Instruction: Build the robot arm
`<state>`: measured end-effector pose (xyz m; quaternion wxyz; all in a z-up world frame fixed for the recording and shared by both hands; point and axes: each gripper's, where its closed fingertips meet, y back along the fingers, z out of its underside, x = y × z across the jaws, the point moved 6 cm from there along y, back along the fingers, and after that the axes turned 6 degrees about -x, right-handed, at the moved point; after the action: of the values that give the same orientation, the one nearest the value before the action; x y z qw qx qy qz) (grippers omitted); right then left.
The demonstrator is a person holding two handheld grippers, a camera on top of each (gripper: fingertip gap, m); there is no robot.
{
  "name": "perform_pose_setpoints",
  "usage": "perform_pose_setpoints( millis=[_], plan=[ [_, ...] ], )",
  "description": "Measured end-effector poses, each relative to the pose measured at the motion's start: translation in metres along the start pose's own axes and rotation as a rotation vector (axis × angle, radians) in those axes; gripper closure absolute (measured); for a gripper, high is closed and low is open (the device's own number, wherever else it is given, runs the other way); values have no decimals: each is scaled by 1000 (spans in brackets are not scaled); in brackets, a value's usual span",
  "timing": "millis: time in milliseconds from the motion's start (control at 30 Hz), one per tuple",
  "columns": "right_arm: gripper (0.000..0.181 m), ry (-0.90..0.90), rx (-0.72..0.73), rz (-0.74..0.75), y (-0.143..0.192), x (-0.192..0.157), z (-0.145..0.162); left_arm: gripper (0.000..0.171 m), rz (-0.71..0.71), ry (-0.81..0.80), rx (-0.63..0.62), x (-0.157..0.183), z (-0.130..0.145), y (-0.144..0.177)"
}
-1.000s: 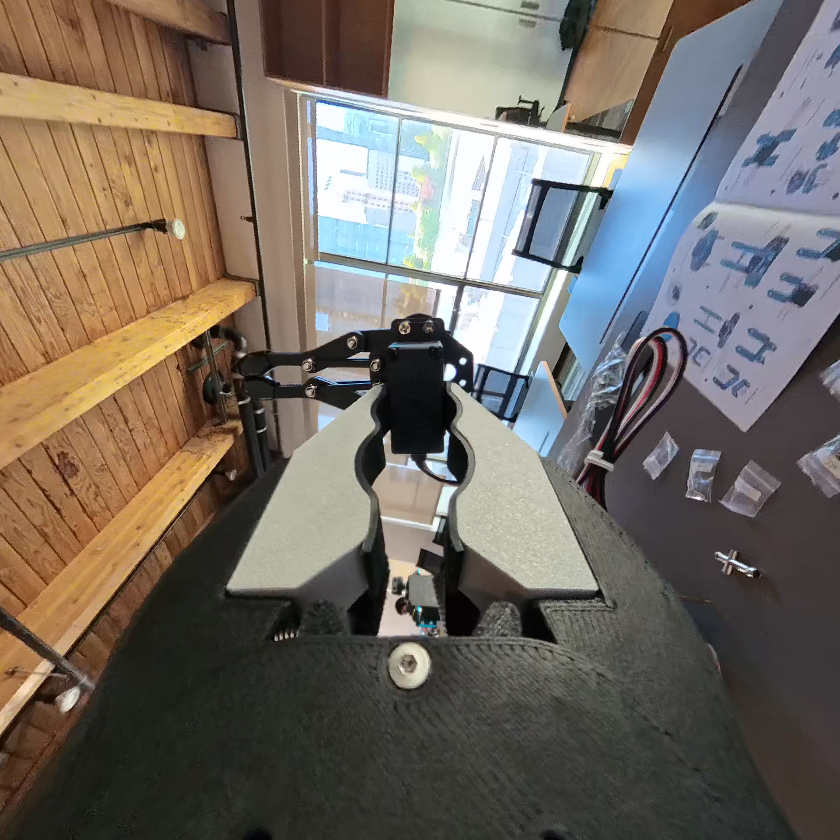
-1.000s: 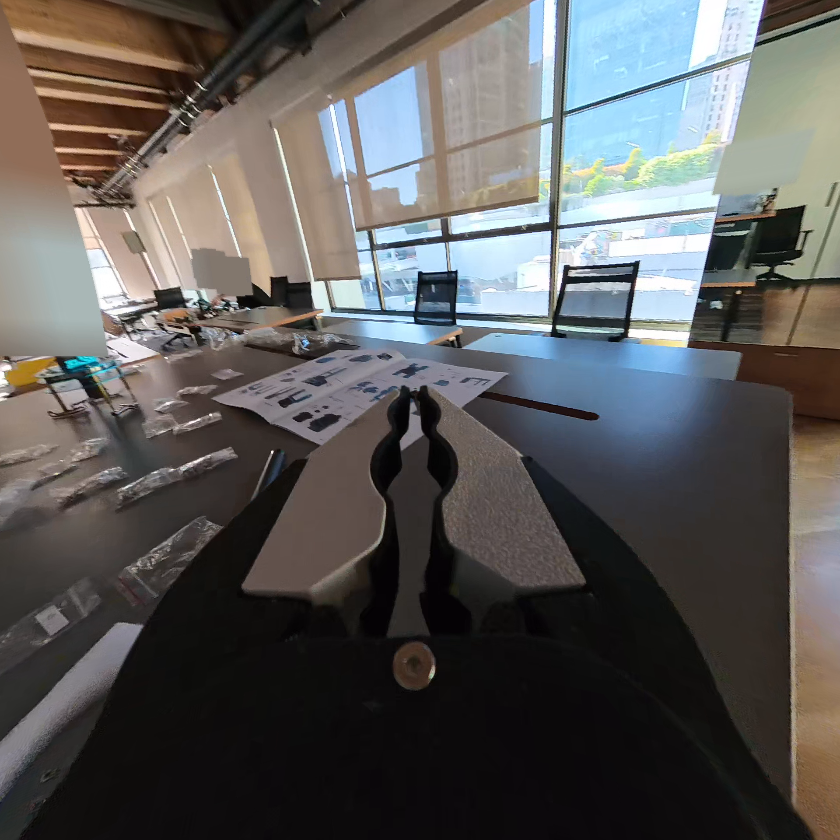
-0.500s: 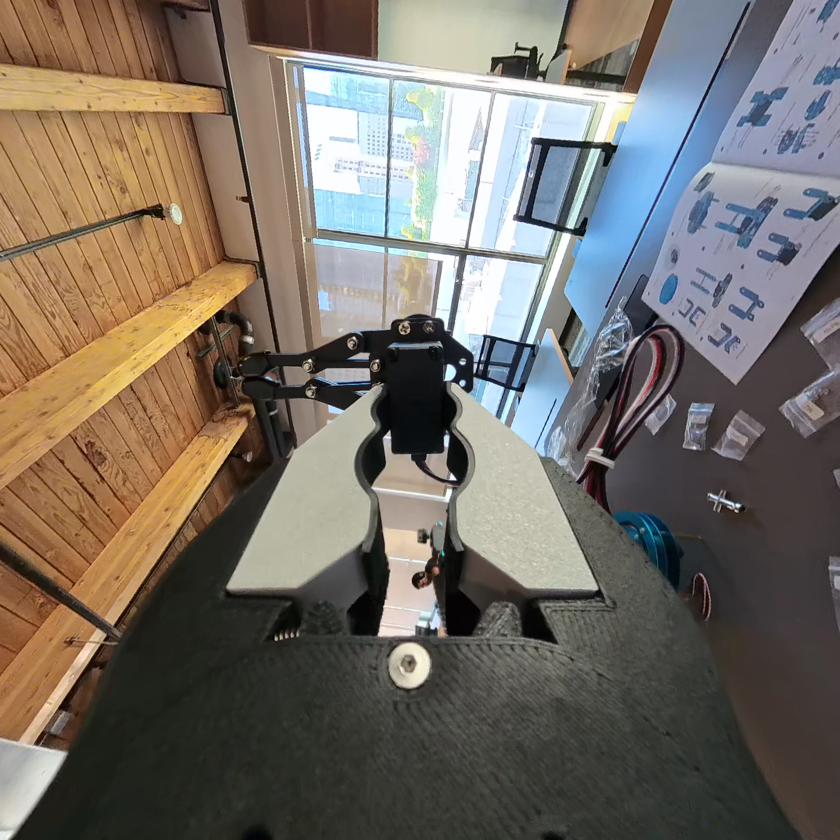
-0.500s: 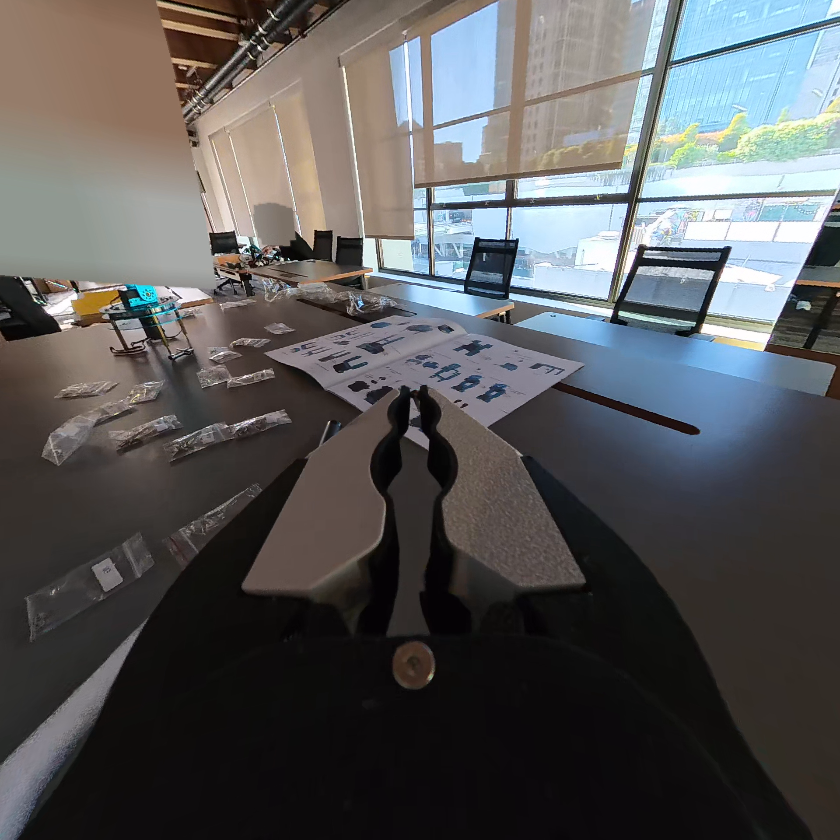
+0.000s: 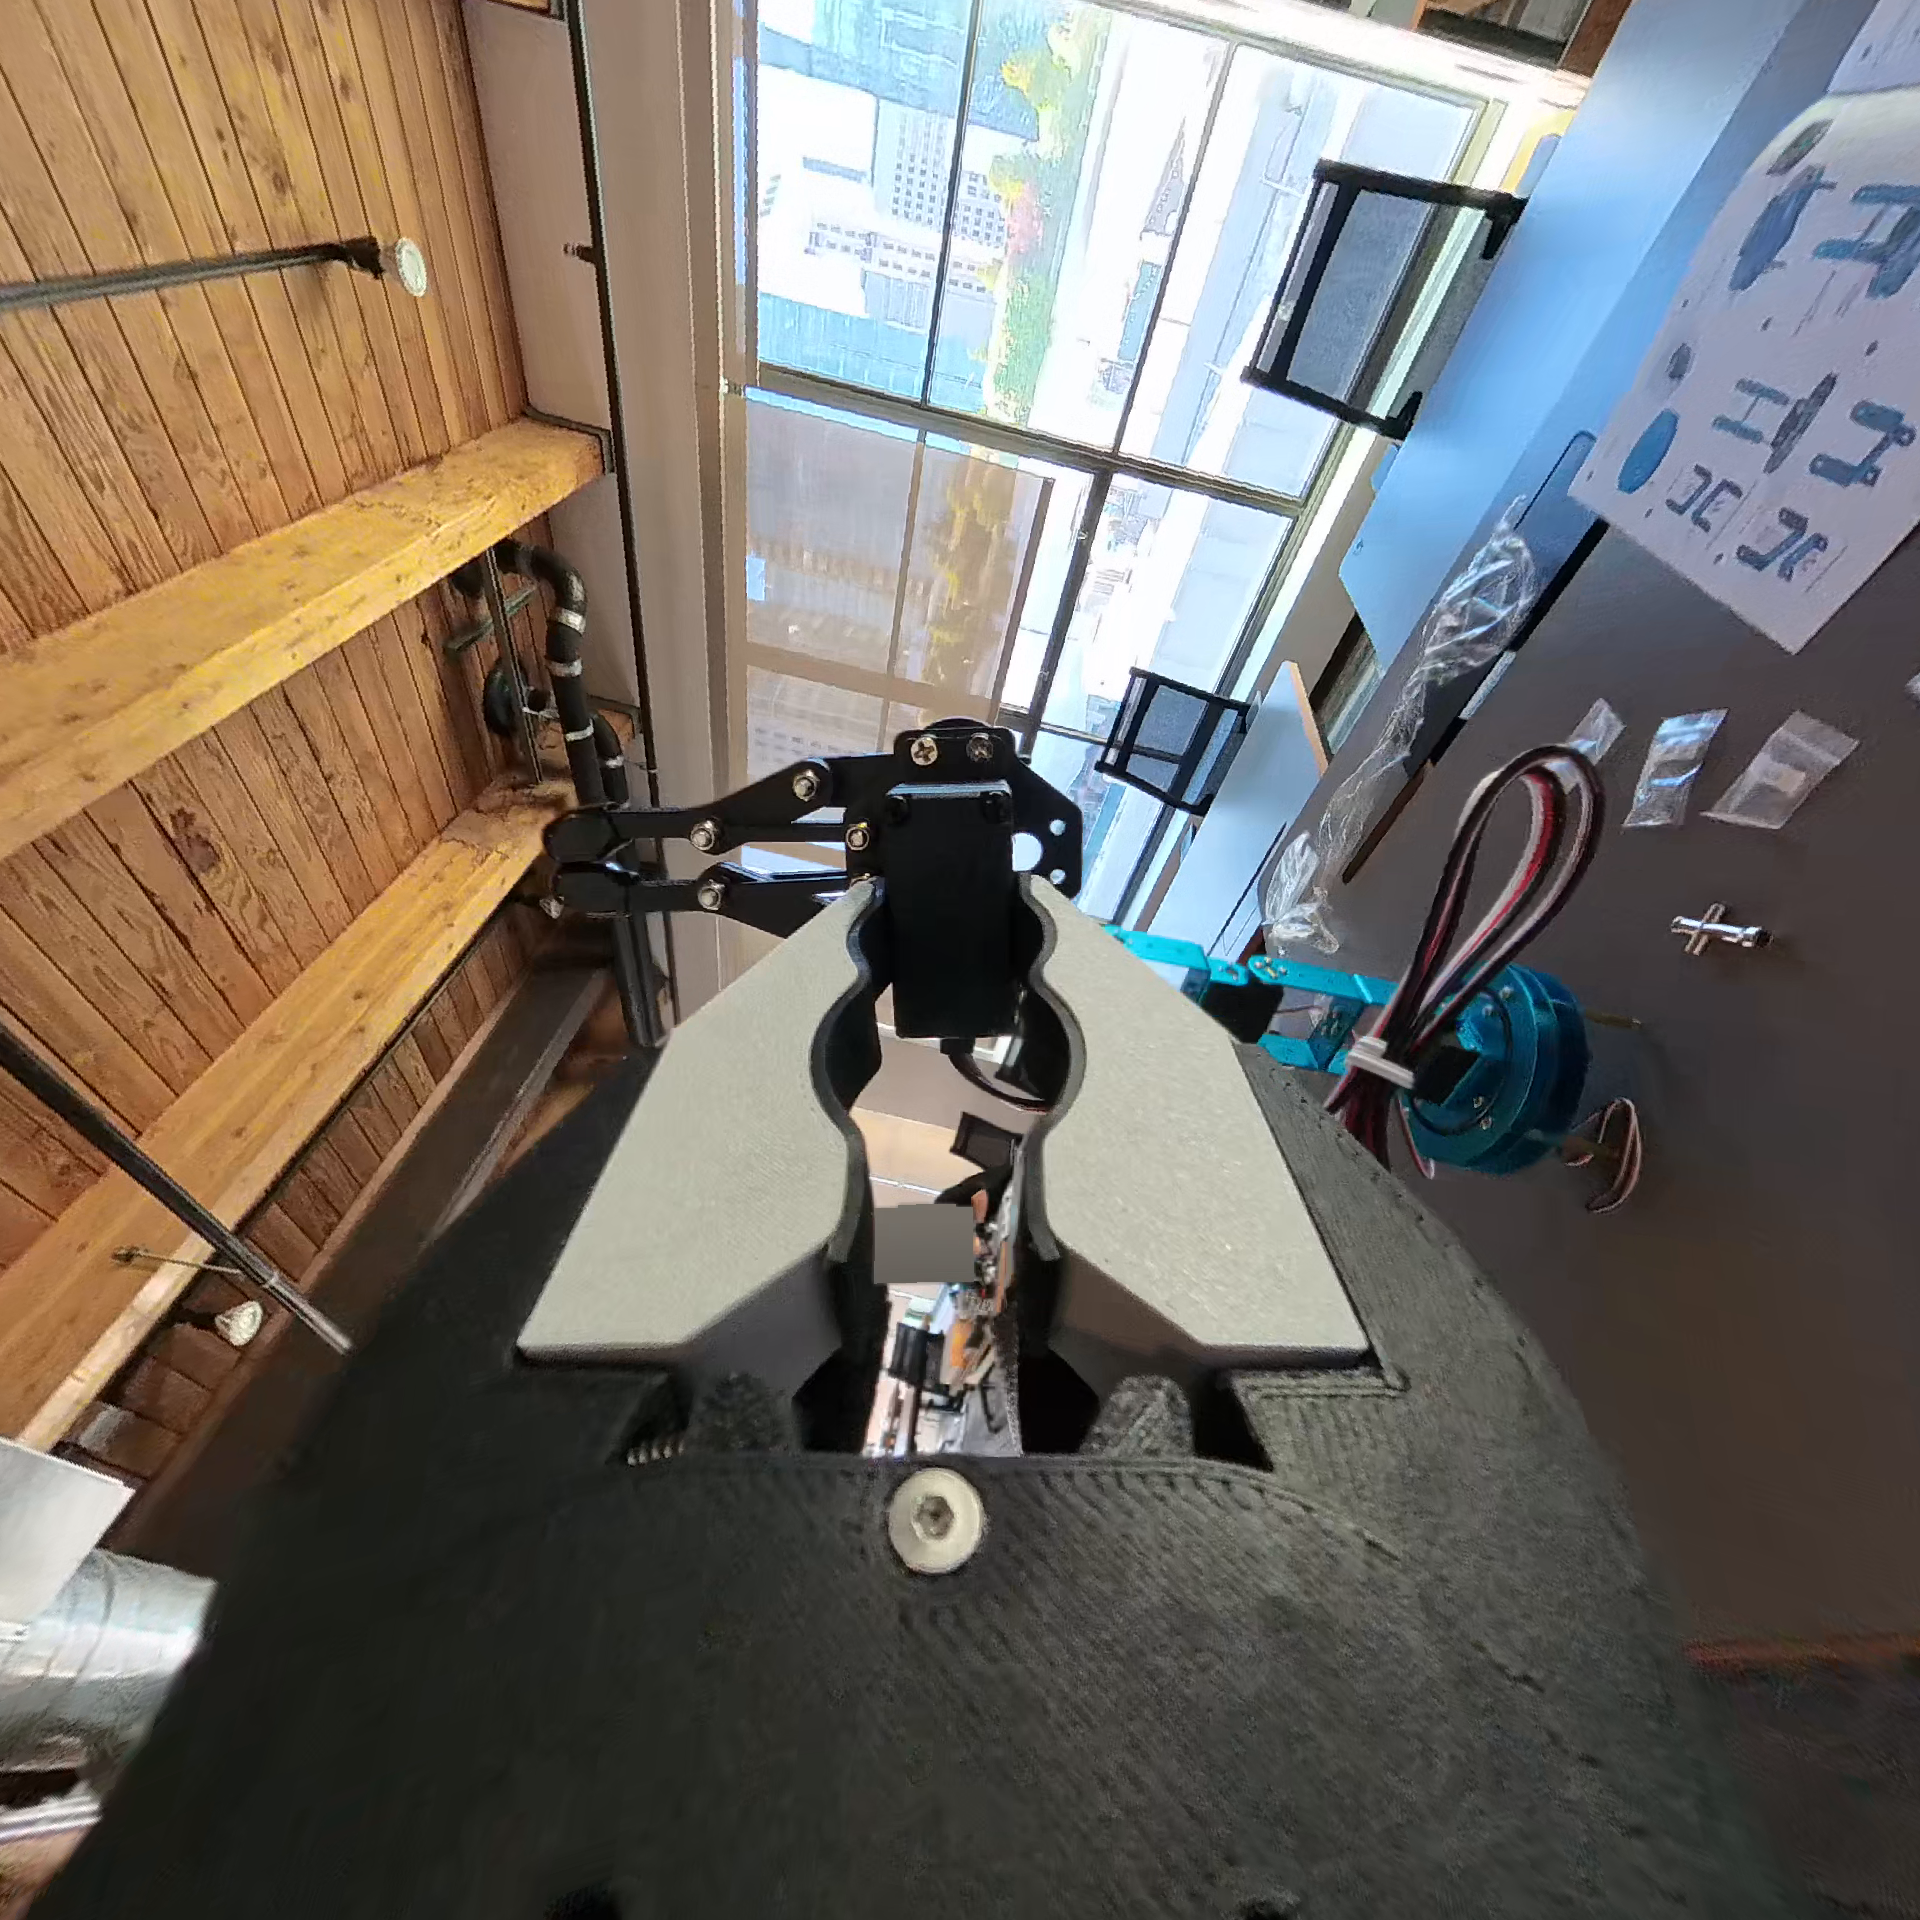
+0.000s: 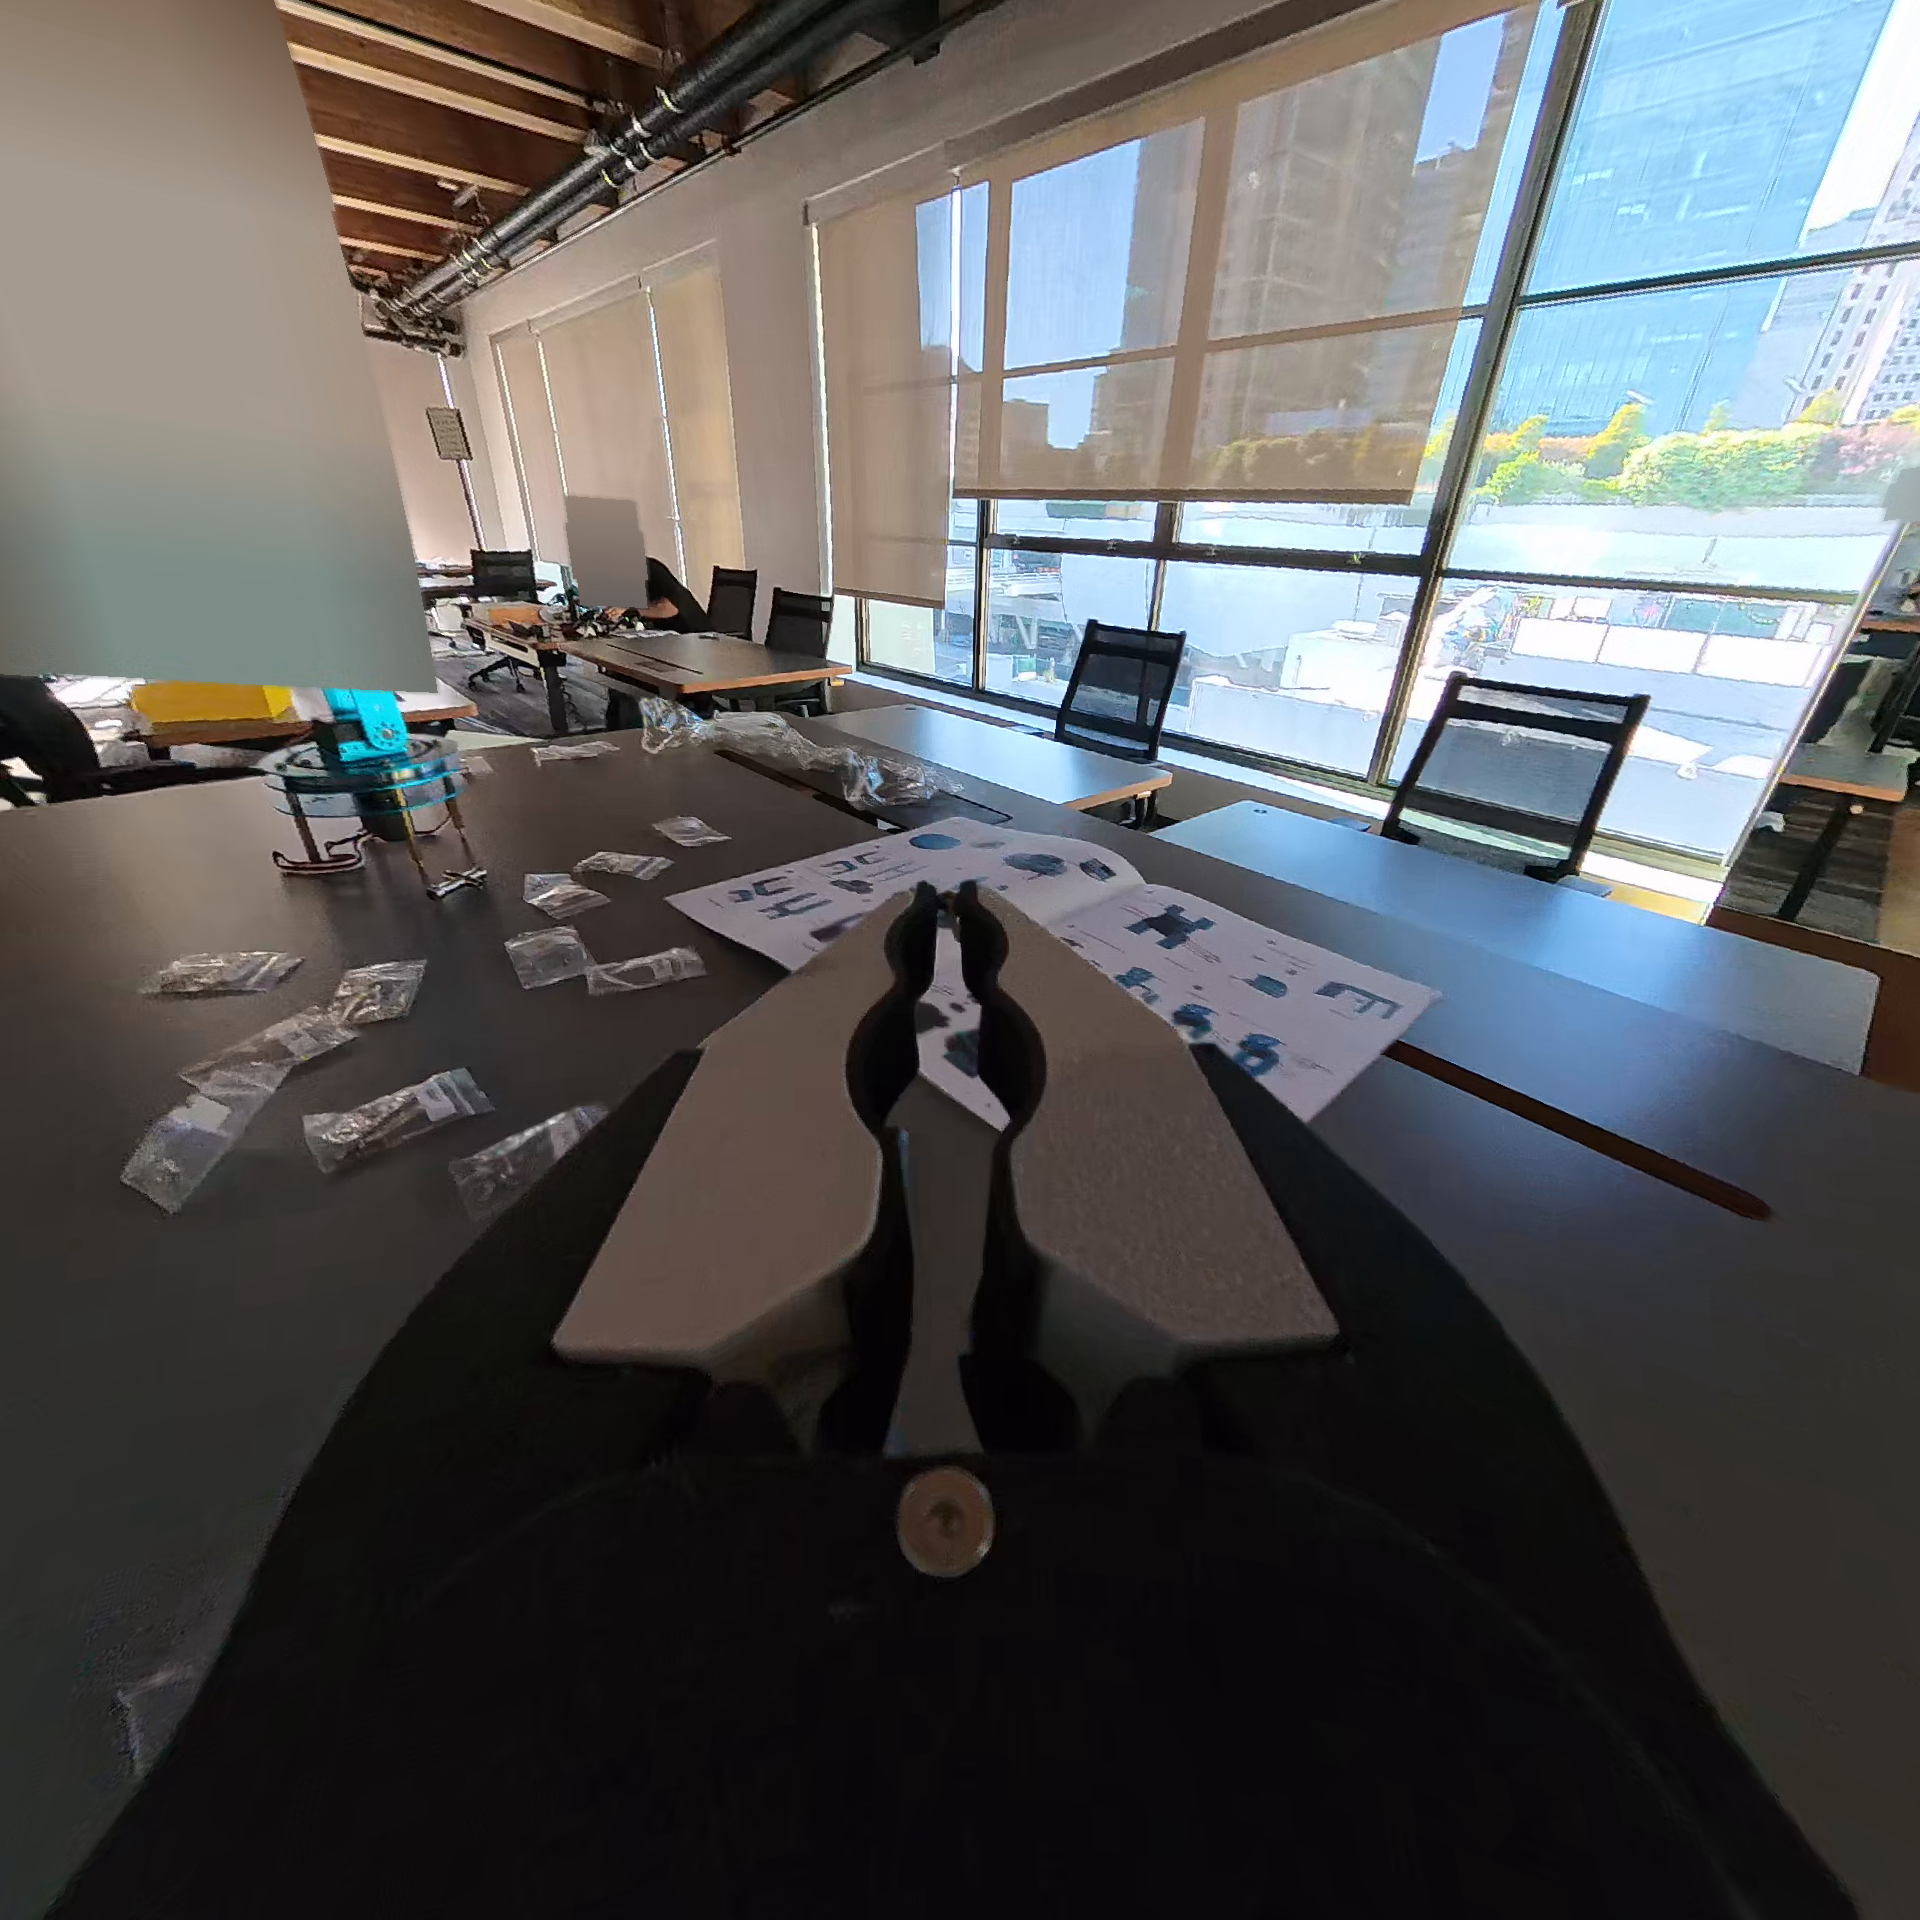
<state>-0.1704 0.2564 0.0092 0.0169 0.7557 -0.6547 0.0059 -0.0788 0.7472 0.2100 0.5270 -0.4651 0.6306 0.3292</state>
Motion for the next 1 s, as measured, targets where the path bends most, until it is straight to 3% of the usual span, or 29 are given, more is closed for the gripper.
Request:
perform_pose_setpoints(
  millis=[133,333,500,633,1000],
  plan=[
    [178,29,11,18,-30,-45,-10,150,-2,60,36,-14,57,-20],
    [179,80,89,142,-76,-130,-34,150,-40,81,211,-36,145,-61],
    [178,70,74,120,-122,-195,-39,150,23,117,316,-50,193,-114],
    [179,101,49,174,-132,-223,-40,150,57,137,388,-52,202,-150],
    [178,46,59,108,-159,-219,-42,150,135,26,403,-39,176,-216]
  ],
)
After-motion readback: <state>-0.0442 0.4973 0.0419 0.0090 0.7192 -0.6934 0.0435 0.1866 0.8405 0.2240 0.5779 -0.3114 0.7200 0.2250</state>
